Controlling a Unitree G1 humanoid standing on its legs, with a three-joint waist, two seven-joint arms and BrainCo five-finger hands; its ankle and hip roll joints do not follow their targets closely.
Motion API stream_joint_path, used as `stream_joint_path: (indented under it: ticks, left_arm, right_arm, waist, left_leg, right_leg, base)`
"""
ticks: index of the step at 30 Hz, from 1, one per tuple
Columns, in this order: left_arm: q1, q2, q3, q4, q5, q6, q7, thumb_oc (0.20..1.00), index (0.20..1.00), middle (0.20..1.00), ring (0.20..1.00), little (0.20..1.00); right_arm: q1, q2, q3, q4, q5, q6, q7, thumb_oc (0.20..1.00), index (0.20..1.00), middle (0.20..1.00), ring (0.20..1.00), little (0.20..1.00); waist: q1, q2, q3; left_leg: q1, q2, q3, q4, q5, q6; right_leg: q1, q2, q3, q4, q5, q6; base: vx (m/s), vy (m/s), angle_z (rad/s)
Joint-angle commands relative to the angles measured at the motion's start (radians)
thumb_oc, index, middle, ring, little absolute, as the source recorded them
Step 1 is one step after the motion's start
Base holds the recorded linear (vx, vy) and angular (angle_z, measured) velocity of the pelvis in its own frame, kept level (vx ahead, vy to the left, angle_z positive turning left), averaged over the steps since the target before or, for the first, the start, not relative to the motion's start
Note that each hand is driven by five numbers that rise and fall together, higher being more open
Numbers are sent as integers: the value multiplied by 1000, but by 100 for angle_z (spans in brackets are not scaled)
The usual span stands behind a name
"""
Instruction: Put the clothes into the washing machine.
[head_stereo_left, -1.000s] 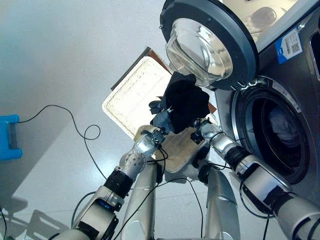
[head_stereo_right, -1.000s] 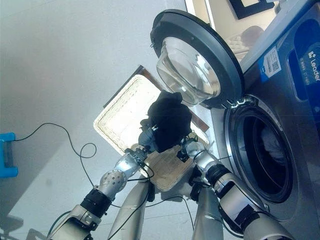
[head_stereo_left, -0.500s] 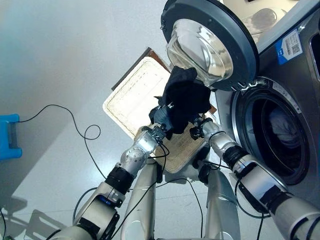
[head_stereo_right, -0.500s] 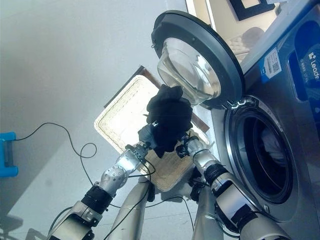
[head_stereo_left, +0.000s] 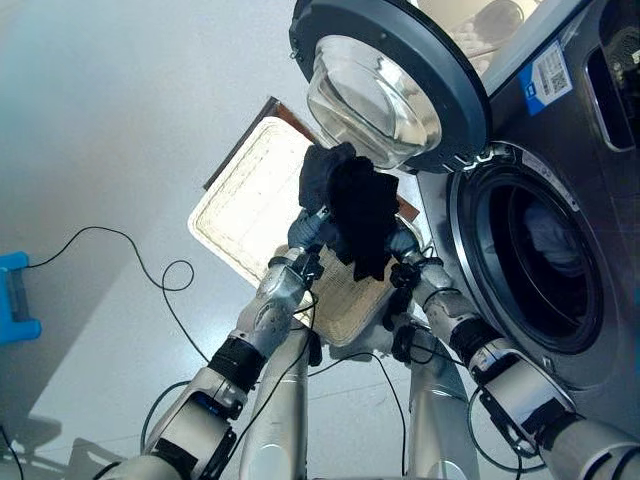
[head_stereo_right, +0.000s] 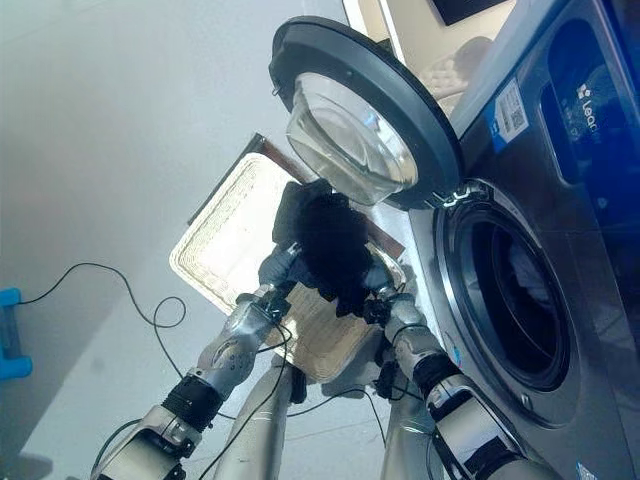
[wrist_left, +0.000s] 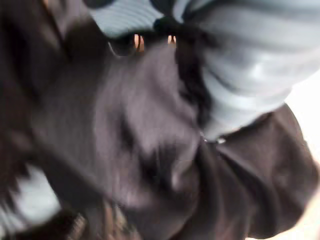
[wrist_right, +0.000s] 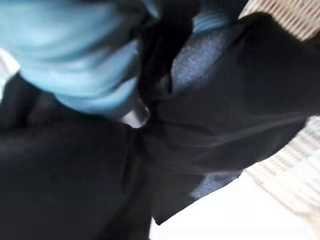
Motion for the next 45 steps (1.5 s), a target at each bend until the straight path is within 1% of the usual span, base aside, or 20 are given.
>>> stream_joint_path:
  ticks: [1, 5, 7, 8, 9, 15, 16, 18, 19, 20, 21, 22, 25, 28, 29, 32, 34, 35, 38, 45]
  left_arm:
    - [12, -16, -5, -30, 122, -55, 36, 1000, 1000, 1000, 1000, 1000]
    - [27, 19, -28, 35, 329, -60, 75, 1000, 1000, 1000, 1000, 1000]
    - [27, 40, -41, 57, 445, -36, 84, 1000, 1000, 1000, 1000, 1000]
    - [27, 40, -41, 57, 445, -36, 84, 1000, 1000, 1000, 1000, 1000]
    - [24, 62, -62, 80, 511, -44, 104, 1000, 1000, 1000, 1000, 1000]
    - [24, 76, -75, 89, 551, -37, 107, 1000, 1000, 1000, 1000, 1000]
    - [-6, 152, -155, 121, 799, -39, 109, 1000, 1000, 1000, 1000, 1000]
    - [-6, 152, -155, 121, 799, -39, 109, 1000, 1000, 1000, 1000, 1000]
    - [-29, 177, -190, 134, 903, -35, 163, 1000, 1000, 1000, 1000, 1000]
    - [-29, 177, -190, 134, 903, -35, 163, 1000, 1000, 1000, 1000, 1000]
    - [-63, 195, -218, 176, 1046, -20, 304, 1000, 1000, 1000, 1000, 1000]
    - [-63, 195, -218, 176, 1046, -20, 304, 1000, 1000, 1000, 1000, 1000]
    - [-53, 158, -173, 285, 968, -31, 453, 1000, 1000, 1000, 1000, 1000]
    - [-41, 137, -159, 303, 959, -34, 478, 1000, 1000, 1000, 1000, 1000]
    - [-28, 111, -139, 330, 931, -38, 513, 1000, 1000, 1000, 1000, 1000]
    - [-17, 84, -104, 366, 895, -72, 554, 1000, 1000, 1000, 1000, 1000]
    - [-19, 82, -99, 370, 884, -82, 560, 1000, 1000, 1000, 1000, 1000]
    - [-14, 65, -67, 383, 848, -118, 576, 1000, 1000, 1000, 1000, 1000]
    - [-8, 63, -58, 380, 852, -132, 589, 1000, 1000, 1000, 1000, 1000]
    - [-40, 104, -76, 360, 839, -103, 548, 1000, 1000, 1000, 1000, 1000]
  right_arm:
    - [10, -18, -41, -114, 134, -98, 5, 200, 200, 200, 200, 200]
    - [71, 7, -74, -156, 298, -121, 51, 200, 200, 200, 200, 200]
    - [91, 14, -85, -173, 370, -126, 69, 200, 200, 200, 200, 200]
    - [91, 14, -85, -173, 370, -126, 69, 200, 200, 200, 200, 200]
    - [107, 16, -87, -189, 431, -133, 85, 200, 200, 200, 200, 200]
    - [120, 22, -90, -197, 471, -136, 105, 200, 200, 200, 200, 200]
    - [154, 21, -114, -200, 664, -141, 198, 200, 200, 200, 200, 200]
    - [154, 21, -114, -200, 664, -141, 198, 200, 200, 200, 200, 200]
    - [155, 24, -138, -174, 784, -135, 238, 200, 200, 200, 200, 200]
    - [155, 24, -138, -174, 784, -135, 238, 200, 200, 200, 200, 200]
    - [156, 46, -170, -127, 928, -128, 267, 200, 200, 200, 200, 200]
    - [156, 46, -170, -127, 928, -128, 267, 200, 200, 200, 200, 200]
    - [151, 84, -276, 11, 1173, -127, 333, 200, 200, 200, 200, 200]
    - [141, 93, -313, 24, 1204, -149, 322, 200, 200, 200, 200, 200]
    - [120, 97, -376, 43, 1204, -179, 290, 200, 200, 200, 200, 200]
    - [88, 93, -447, 52, 1204, -217, 261, 200, 200, 200, 200, 200]
    - [81, 91, -455, 52, 1204, -223, 257, 200, 200, 200, 200, 200]
    - [45, 74, -495, 55, 1204, -242, 251, 200, 200, 200, 200, 200]
    - [6, 52, -513, 52, 1204, -269, 249, 200, 200, 200, 200, 200]
    - [-115, -51, -538, 105, 1204, -307, 227, 200, 200, 200, 200, 200]
  waist:
    - [-23, 46, -24]
    - [-38, 44, -24]
    - [-44, 43, -24]
    - [-44, 43, -24]
    - [-50, 43, -24]
    - [-54, 43, -24]
    - [-77, 49, -24]
    - [-77, 49, -24]
    - [-85, 57, -24]
    - [-85, 57, -24]
    - [-94, 63, -24]
    - [-94, 63, -24]
    - [-99, 78, -24]
    - [-99, 86, -24]
    - [-97, 99, -24]
    - [-90, 109, -24]
    - [-89, 109, -24]
    - [-79, 111, -24]
    - [-68, 110, -24]
    - [-43, 106, -24]
  left_leg:
    - [-3, -55, 68, 60, -117, -10]
    - [-1, -48, 78, 52, -116, -13]
    - [0, -46, 84, 48, -116, -14]
    - [0, -46, 84, 48, -116, -14]
    - [0, -43, 91, 46, -114, -15]
    - [1, -42, 95, 46, -114, -15]
    - [7, -35, 118, 48, -117, -20]
    - [7, -35, 118, 48, -117, -20]
    - [19, -34, 128, 48, -120, -22]
    - [19, -34, 128, 48, -120, -22]
    - [26, -31, 137, 43, -120, -25]
    - [26, -31, 137, 43, -120, -25]
    - [34, -31, 150, 41, -121, -29]
    - [36, -34, 149, 42, -121, -30]
    - [42, -40, 148, 43, -124, -31]
    - [44, -46, 144, 47, -128, -32]
    - [41, -47, 143, 48, -128, -31]
    - [30, -51, 138, 53, -126, -29]
    - [27, -56, 126, 66, -138, -30]
    - [-10, -59, 104, 80, -137, -23]
  right_leg:
    - [19, 38, 0, -41, 35, 104]
    - [13, 46, 13, -47, 36, 109]
    - [11, 50, 17, -49, 36, 110]
    - [11, 50, 17, -49, 36, 110]
    - [12, 53, 20, -54, 37, 110]
    - [12, 55, 22, -55, 37, 110]
    - [15, 63, 38, -66, 37, 110]
    - [15, 63, 38, -66, 37, 110]
    - [21, 63, 45, -66, 35, 112]
    - [21, 63, 45, -66, 35, 112]
    - [23, 63, 51, -66, 33, 114]
    - [23, 63, 51, -66, 33, 114]
    - [28, 67, 59, -69, 26, 115]
    - [28, 67, 61, -68, 25, 114]
    - [32, 65, 63, -66, 21, 113]
    - [35, 59, 58, -63, 18, 113]
    - [34, 58, 56, -63, 19, 113]
    - [27, 53, 48, -63, 27, 110]
    - [29, 45, 39, -51, 17, 112]
    - [-3, 34, 20, -25, 25, 114]
  base:
    - [2, 36, -6]
    - [6, 44, -11]
    - [3, 30, -21]
    - [2, 47, -21]
    - [1, 36, -11]
    - [7, 48, -12]
    - [26, 167, -3]
    - [25, 119, -8]
    - [24, 71, -13]
    - [44, 138, -79]
    - [20, 67, -66]
    - [31, 105, -77]
    - [19, 62, -12]
    - [15, 26, -7]
    - [27, 32, -6]
    - [3, -14, 2]
    - [-6, -29, 3]
    - [5, -65, 11]
    - [-4, -81, 16]
    - [-14, -73, 9]
